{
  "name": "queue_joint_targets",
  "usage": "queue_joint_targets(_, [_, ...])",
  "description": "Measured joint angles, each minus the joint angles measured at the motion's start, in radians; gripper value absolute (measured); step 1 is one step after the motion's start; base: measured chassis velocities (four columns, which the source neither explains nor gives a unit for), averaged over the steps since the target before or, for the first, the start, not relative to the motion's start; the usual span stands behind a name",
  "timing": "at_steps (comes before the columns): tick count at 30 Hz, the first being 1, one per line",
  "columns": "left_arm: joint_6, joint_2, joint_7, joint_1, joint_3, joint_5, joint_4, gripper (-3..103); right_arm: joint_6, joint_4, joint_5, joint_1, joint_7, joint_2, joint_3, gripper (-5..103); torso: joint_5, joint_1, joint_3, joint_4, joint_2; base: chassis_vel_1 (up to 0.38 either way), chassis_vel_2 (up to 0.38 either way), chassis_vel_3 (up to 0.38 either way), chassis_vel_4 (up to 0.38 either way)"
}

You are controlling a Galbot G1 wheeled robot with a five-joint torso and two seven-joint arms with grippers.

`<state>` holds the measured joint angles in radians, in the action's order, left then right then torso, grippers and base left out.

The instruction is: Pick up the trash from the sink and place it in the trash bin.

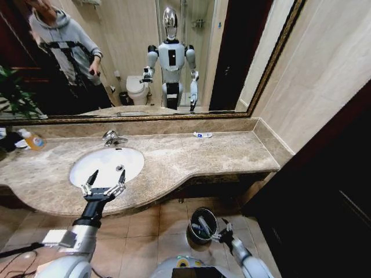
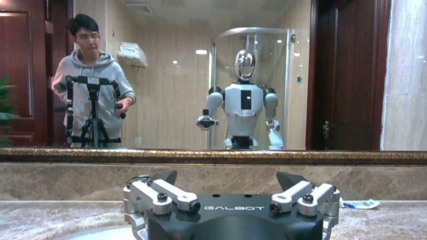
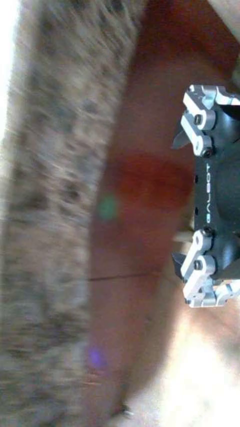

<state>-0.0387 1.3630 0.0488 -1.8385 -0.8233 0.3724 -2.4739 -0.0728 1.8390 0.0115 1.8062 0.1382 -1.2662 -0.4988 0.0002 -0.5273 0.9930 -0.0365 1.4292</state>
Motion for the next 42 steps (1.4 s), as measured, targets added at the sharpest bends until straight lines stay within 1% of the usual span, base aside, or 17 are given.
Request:
queue_joint_targets(4, [0.0,0.0,0.0,0.0,0.0,0.0,0.0,100,-0.002,0.139,0.02,0.062,-0.018,-0.021,-0.035,100,-0.0004,0.0,0.0,-0.0003,0.0,0.0,0.0,0.0,0.0])
queue_joint_targets(6, [0.0,0.0,0.0,0.0,0.0,0.0,0.0,100,0.016,0.264,0.041,0.102,-0.034,-0.032,-0.055,100,-0.0002,0.0,0.0,-0.0003,0.0,0.0,0.0,0.0,0.0])
queue_joint_targets(9, [0.0,0.0,0.0,0.0,0.0,0.0,0.0,100,0.036,0.334,0.055,0.111,-0.039,-0.033,-0.064,100,-0.0002,0.0,0.0,-0.0002,0.0,0.0,0.0,0.0,0.0])
queue_joint_targets(12, [0.0,0.0,0.0,0.0,0.0,0.0,0.0,100,0.111,0.445,0.09,0.069,-0.045,-0.016,-0.068,100,-0.0003,0.0,0.0,-0.0002,0.0,0.0,0.0,0.0,0.0])
queue_joint_targets(13, [0.0,0.0,0.0,0.0,0.0,0.0,0.0,100,0.111,0.445,0.09,0.069,-0.045,-0.016,-0.068,100,-0.0003,0.0,0.0,-0.0002,0.0,0.0,0.0,0.0,0.0])
queue_joint_targets(16, [0.0,0.0,0.0,0.0,0.0,0.0,0.0,100,0.232,0.448,0.183,-0.1,-0.067,0.042,-0.052,100,-0.0001,0.0,0.0,0.0,0.0,0.0,0.0,0.0,0.0])
queue_joint_targets(17, [0.0,0.0,0.0,0.0,0.0,0.0,0.0,100,0.232,0.448,0.183,-0.1,-0.067,0.042,-0.052,100,-0.0001,0.0,0.0,0.0,0.0,0.0,0.0,0.0,0.0])
queue_joint_targets(19, [0.0,0.0,0.0,0.0,0.0,0.0,0.0,100,0.288,0.396,0.272,-0.237,-0.094,0.101,-0.032,100,0.0002,0.0,0.0,-0.0009,0.0,0.0,0.0,0.0,0.0])
queue_joint_targets(20, [0.0,0.0,0.0,0.0,0.0,0.0,0.0,100,0.288,0.396,0.272,-0.237,-0.094,0.101,-0.032,100,0.0002,0.0,0.0,-0.0009,0.0,0.0,0.0,0.0,0.0])
queue_joint_targets(23, [0.0,0.0,0.0,0.0,0.0,0.0,0.0,100,0.312,0.283,0.353,-0.413,-0.091,0.201,0.01,100,0.0,0.0,0.0,-0.0004,0.0,0.0,0.0,0.0,0.0])
queue_joint_targets(24, [0.0,0.0,0.0,0.0,0.0,0.0,0.0,100,0.312,0.283,0.353,-0.413,-0.091,0.201,0.01,100,0.0,0.0,0.0,-0.0004,0.0,0.0,0.0,0.0,0.0])
queue_joint_targets(27, [0.0,0.0,0.0,0.0,0.0,0.0,0.0,100,0.312,0.185,0.39,-0.565,-0.08,0.223,0.054,100,0.0,0.0,0.0,-0.0002,0.0,0.0,0.0,0.0,0.0])
queue_joint_targets(28, [0.0,0.0,0.0,0.0,0.0,0.0,0.0,100,0.313,0.13,0.402,-0.651,-0.079,0.217,0.083,100,-0.0002,0.0,0.0,-0.0002,0.0,0.0,0.0,0.0,0.0])
queue_joint_targets(29, [0.0,0.0,0.0,0.0,0.0,0.0,0.0,100,0.313,0.13,0.402,-0.651,-0.079,0.217,0.083,100,-0.0002,0.0,0.0,-0.0002,0.0,0.0,0.0,0.0,0.0])
queue_joint_targets(35, [0.0,0.0,0.0,0.0,0.0,0.0,0.0,100,0.329,-0.086,0.437,-0.913,-0.089,0.17,0.228,100,-0.0001,0.0,0.0,-0.0004,0.0,0.0,0.0,0.0,0.0])
queue_joint_targets(38, [0.0,0.0,0.0,0.0,0.0,0.0,0.0,100,0.316,-0.245,0.405,-1.078,-0.088,0.116,0.309,100,-0.0005,0.0,0.0,-0.0005,0.0,0.0,0.0,0.0,0.0])
queue_joint_targets(42, [0.0,0.0,0.0,0.0,0.0,0.0,0.0,100,0.296,-0.392,0.36,-1.188,-0.087,0.056,0.357,100,-0.0002,-0.001,0.0,-0.0005,0.0,0.0,0.0,0.0,0.0])
